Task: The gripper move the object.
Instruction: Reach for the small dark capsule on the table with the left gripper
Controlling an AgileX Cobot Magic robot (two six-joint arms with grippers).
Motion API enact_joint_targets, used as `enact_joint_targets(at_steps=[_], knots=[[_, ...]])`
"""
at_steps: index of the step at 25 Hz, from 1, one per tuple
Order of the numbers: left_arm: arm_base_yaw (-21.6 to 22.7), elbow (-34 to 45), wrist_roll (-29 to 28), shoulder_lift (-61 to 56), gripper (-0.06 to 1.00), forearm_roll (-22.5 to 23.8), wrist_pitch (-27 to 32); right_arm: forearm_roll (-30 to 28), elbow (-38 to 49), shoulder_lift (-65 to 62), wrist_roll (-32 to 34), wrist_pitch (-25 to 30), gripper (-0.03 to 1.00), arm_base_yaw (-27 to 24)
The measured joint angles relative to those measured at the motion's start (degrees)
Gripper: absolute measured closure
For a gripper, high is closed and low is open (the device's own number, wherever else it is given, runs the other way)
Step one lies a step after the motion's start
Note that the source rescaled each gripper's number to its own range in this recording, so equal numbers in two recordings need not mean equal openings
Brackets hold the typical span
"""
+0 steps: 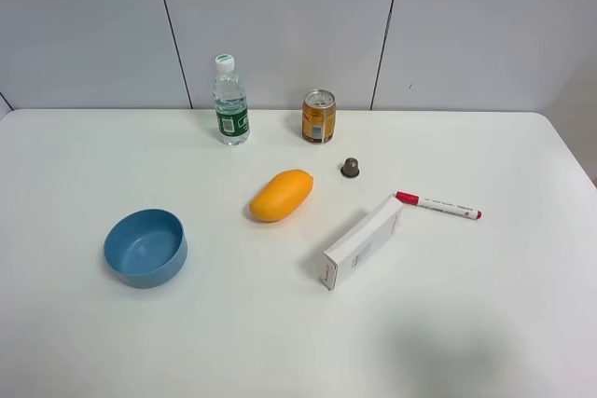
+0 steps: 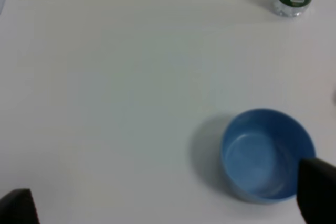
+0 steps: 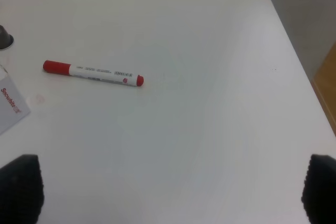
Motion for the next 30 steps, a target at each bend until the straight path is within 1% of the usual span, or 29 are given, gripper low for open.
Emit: enact_joint_targets(at_steps=[4,6,9,13,15,19,23,26,30], knots=[[-0.3,-4.1,0.0,10.9,-0.06,-1.1,-2.4,0.0,0.0,0.0,0.0,0.0,-0.03,0.0],[-2.1,-6.1,0.0,16.1,-0.06,-1.1,-3.6,0.0,0.0,0.0,0.0,0.0,-0.03,0.0],[-7.5,-8.9,0.0,22.5,-0.06,-1.1,-6.7,0.0,0.0,0.0,0.0,0.0,-0.03,0.0],[-16.0,-12.8,-0.2,29.4,-0.06,-1.1,-12.4,0.0,0.0,0.0,0.0,0.0,-0.03,0.0],[-20.3,-14.7,-0.5,32.6,-0.06,-1.2,-13.9,0.0,0.0,0.0,0.0,0.0,-0.03,0.0],[-28.2,-19.3,-0.6,39.5,-0.06,-1.4,-14.7,0.0,0.0,0.0,0.0,0.0,-0.03,0.0],[-35.0,-25.4,-0.6,46.0,-0.06,-1.7,-14.9,0.0,0.0,0.0,0.0,0.0,-0.03,0.0],[-39.1,-30.2,-0.6,50.7,-0.06,-1.7,-14.8,0.0,0.0,0.0,0.0,0.0,-0.03,0.0],[-43.1,-36.4,-0.6,56.9,-0.06,-1.7,-14.2,0.0,0.0,0.0,0.0,0.0,-0.03,0.0]])
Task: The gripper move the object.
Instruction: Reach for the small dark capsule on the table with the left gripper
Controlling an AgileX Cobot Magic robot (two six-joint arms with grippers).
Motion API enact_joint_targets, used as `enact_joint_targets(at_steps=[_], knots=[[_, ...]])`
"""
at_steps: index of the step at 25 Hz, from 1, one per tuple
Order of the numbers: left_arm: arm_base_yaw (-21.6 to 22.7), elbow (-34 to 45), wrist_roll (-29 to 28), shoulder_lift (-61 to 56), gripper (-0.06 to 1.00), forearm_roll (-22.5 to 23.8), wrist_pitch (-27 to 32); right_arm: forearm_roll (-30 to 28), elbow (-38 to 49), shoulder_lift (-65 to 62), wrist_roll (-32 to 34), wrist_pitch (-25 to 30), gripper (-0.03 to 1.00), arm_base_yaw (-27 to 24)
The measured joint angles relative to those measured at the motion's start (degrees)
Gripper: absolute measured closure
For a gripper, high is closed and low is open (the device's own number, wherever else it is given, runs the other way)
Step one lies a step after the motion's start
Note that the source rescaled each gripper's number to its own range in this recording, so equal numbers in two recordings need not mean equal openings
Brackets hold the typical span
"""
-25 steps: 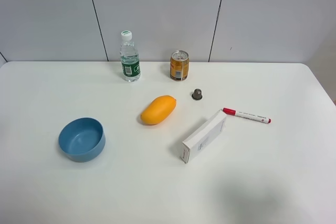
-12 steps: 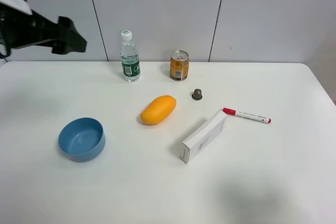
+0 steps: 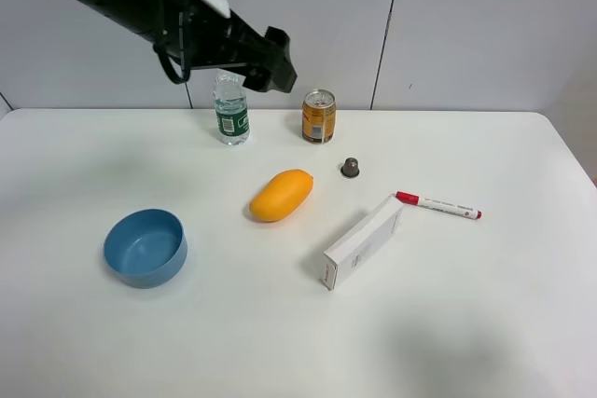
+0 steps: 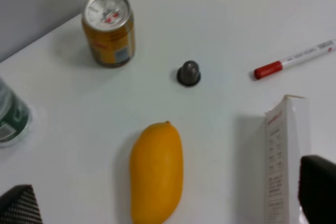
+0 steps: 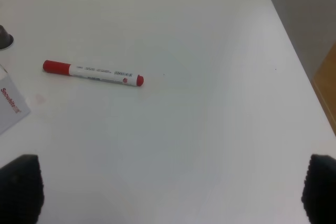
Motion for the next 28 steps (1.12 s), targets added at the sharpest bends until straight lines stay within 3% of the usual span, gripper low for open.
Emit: enact_joint_targets(at_steps=[10,28], knots=[[-4.8,-10.5,0.0,10.2,-0.06,-0.2,1.9,0.0,0.0,0.0,0.0,0.0,-0.03,0.0],[-8.7,-10.8,0.0,19.9,-0.06,-0.2,-0.7,0.0,0.0,0.0,0.0,0.0,-0.03,0.0]])
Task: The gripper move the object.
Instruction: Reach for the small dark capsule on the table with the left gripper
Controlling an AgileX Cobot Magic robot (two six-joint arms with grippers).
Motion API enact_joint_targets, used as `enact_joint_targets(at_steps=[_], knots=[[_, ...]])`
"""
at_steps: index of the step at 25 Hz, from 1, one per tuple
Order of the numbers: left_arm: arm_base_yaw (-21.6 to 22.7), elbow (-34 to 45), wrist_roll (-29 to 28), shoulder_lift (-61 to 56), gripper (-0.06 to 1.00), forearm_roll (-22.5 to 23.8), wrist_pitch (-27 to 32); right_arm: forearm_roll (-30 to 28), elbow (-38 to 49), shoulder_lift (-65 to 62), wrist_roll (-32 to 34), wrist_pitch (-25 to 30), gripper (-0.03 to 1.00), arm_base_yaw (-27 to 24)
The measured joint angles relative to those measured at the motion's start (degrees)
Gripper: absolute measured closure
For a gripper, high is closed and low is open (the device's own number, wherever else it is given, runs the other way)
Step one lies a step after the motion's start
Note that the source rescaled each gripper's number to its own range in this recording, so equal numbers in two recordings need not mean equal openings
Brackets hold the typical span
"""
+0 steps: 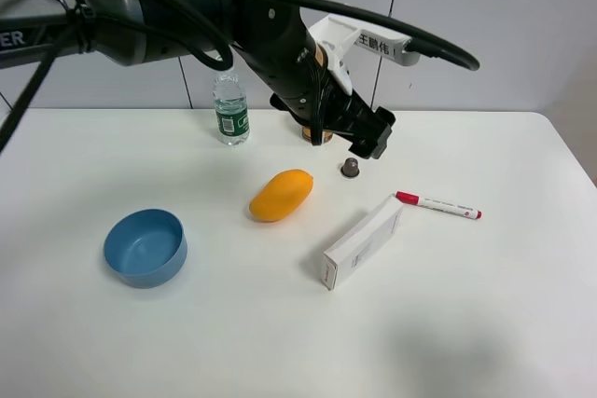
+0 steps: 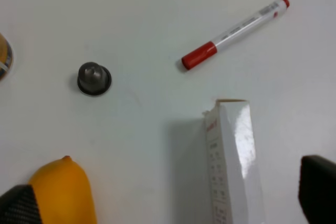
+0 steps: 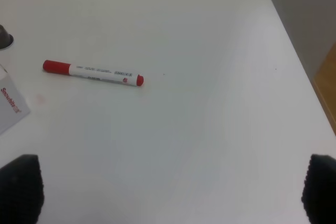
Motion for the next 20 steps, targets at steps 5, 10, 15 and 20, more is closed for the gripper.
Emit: enact_joint_targets(at_steps=[5,10,15,20], knots=[[0.0,-3.5,0.0,3.6,-0.06,0.0,-0.4,0.0,0.0,0.0,0.0,0.0,-0.03,0.0],[0.0,-10.8,0.0,8.5,-0.06,0.0,0.2,0.0,0.0,0.0,0.0,0.0,-0.03,0.0],[0.3,-18.4,0.0,14.4,-0.06,0.0,2.3,0.0,0.0,0.0,0.0,0.0,-0.03,0.0],[1.8,-23.3,0.0,19.7,-0.06,0.0,3.2,0.0,0.0,0.0,0.0,0.0,-0.03,0.0]])
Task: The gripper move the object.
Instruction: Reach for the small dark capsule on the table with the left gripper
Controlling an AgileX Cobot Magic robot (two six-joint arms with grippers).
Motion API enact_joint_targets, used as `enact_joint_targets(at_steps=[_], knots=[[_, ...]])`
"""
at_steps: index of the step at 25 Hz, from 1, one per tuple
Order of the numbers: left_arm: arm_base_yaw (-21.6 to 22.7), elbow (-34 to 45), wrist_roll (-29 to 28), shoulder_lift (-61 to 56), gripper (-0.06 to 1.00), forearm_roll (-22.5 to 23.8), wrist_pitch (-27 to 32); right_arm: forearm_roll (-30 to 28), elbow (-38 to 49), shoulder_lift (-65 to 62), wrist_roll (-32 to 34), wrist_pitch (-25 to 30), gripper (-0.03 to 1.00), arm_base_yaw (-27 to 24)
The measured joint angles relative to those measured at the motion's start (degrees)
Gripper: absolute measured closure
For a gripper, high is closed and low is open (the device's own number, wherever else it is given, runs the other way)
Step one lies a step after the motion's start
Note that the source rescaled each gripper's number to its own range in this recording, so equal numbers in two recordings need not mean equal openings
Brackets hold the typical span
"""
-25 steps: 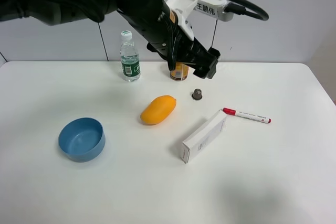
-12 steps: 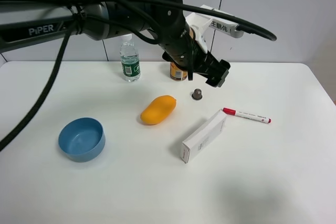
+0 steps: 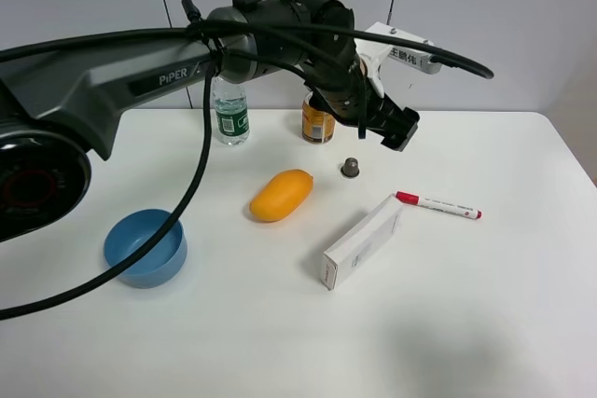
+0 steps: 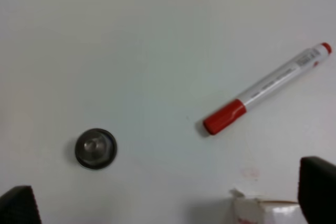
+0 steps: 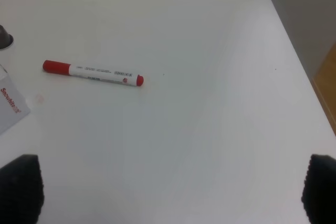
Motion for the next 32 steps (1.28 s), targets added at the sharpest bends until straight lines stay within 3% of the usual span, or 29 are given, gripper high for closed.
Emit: enact_joint_targets(at_steps=[12,32], knots=[[3.7,-0.7,0.1,6.3,-0.06,0.0,-5.3,0.0,0.0,0.0,0.0,0.0,-0.03,0.0],[3.8,-0.7,0.3,13.1,-0.06,-1.5,-15.7,0.0,0.0,0.0,0.0,0.0,-0.03,0.0]])
